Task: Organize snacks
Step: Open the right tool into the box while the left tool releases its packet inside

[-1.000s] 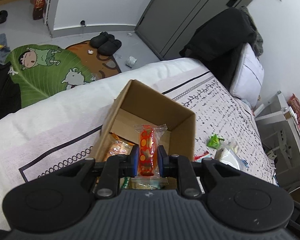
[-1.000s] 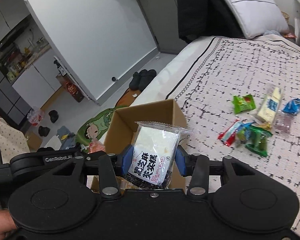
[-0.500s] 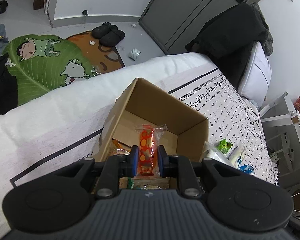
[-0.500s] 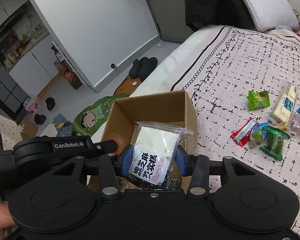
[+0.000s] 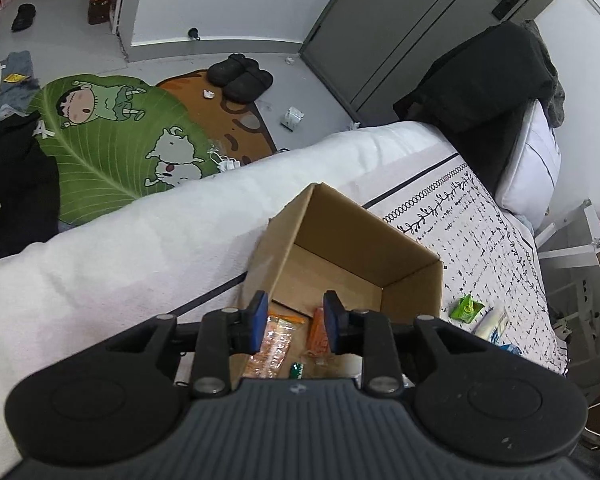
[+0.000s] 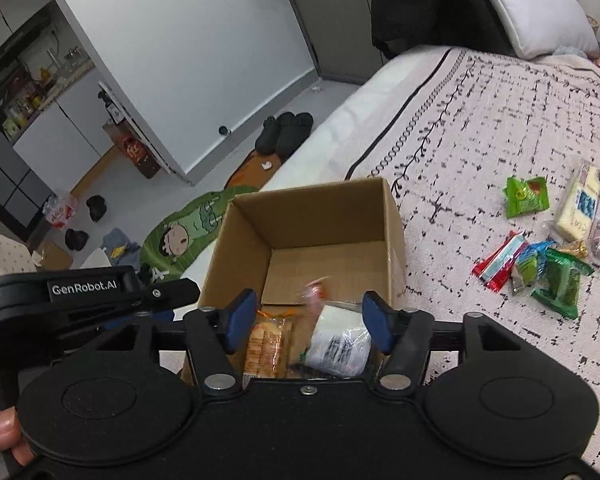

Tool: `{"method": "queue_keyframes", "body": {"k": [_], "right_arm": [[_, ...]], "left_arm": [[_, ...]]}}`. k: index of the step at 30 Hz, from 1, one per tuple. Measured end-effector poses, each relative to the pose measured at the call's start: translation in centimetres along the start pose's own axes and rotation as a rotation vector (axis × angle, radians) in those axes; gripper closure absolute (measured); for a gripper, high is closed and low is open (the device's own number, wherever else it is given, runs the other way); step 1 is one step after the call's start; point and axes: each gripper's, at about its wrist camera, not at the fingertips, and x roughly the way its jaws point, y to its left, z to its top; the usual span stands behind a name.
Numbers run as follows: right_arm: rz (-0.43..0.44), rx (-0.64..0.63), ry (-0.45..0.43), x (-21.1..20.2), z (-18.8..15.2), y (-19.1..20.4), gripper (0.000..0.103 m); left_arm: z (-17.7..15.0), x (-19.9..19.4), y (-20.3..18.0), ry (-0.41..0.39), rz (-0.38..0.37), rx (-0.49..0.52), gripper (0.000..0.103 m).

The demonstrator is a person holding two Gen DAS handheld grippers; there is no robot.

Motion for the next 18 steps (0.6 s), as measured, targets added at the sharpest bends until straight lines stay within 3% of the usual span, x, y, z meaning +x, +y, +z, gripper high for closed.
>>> {"method": "queue_keyframes", "body": {"k": [3,5,11,18], "right_arm": [[-0.006,0.003,-0.016,-1.1,0.1,-0.5,0.037],[-0.013,0.011,-0.031,-2.0,0.1,-1.0,0.034],[-0.027,0.049,-0.076,-4.6,-0.4,-3.2,0.027],[-0.026,0.078,-0.101,-6.7,-0.8,-5.3,0.018]], "left_arm": [[-0.2,-0.5,-0.3,-0.001,0.006,-0.002,0.065],[-0.4,-0.8,-0.5,0.001,0.008,-0.002,0.051],[-1.3,-2.4,-1.9,-0.025,0.015,0.024,0.026],[-2.6,-3.6,-3.5,-0.033,0.023,0.056,0.024]]}}
